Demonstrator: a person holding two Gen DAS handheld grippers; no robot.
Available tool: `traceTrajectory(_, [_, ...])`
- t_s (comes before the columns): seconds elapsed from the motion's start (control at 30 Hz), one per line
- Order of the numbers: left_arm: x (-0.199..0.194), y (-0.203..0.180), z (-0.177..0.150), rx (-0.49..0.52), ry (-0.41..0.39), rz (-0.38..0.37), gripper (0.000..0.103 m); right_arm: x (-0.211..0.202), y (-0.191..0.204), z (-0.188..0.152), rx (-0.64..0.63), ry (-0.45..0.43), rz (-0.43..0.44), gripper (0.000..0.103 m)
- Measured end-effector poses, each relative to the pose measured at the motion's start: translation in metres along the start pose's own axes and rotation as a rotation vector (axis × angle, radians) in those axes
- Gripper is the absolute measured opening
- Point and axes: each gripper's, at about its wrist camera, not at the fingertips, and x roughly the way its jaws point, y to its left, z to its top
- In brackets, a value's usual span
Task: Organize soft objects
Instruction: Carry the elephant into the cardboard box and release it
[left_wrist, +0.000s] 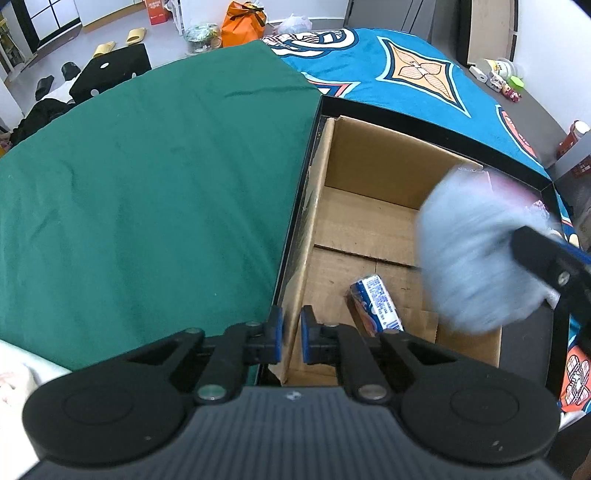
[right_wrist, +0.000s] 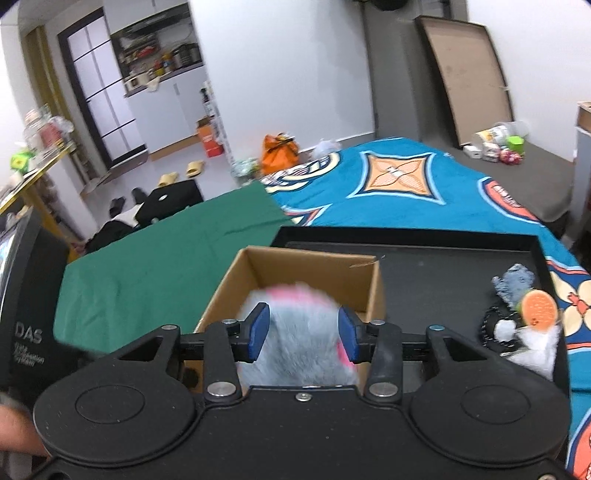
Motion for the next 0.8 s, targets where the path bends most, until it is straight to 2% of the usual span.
traceTrajectory(0.23, [-0.004,-0.003,-0.002,0.019,-0.009,0.017,0.010,-0.004,-0.001,-0.005,0.003,0.024,0.008,0.048])
traceTrajectory(0.63, [-0.013,-0.016,-0.004,0.048,-0.037,0.081,0.013,-0.018,-0.033,-0.009,0.044,0.000,-0.034,0.049])
traceTrajectory(0.7, [-0.015,-0.015,-0.004,0.043,-0.044,0.083,0.015,-0.020,-0.039,-0.010,0.050,-0.003,-0.041,0.051])
traceTrajectory(0.8, [-0.019,-0.015,-0.004,0.033,-0.057,0.086,0.026,-0.022,-0.049,-0.012,0.066,-0.006,-0.051,0.053])
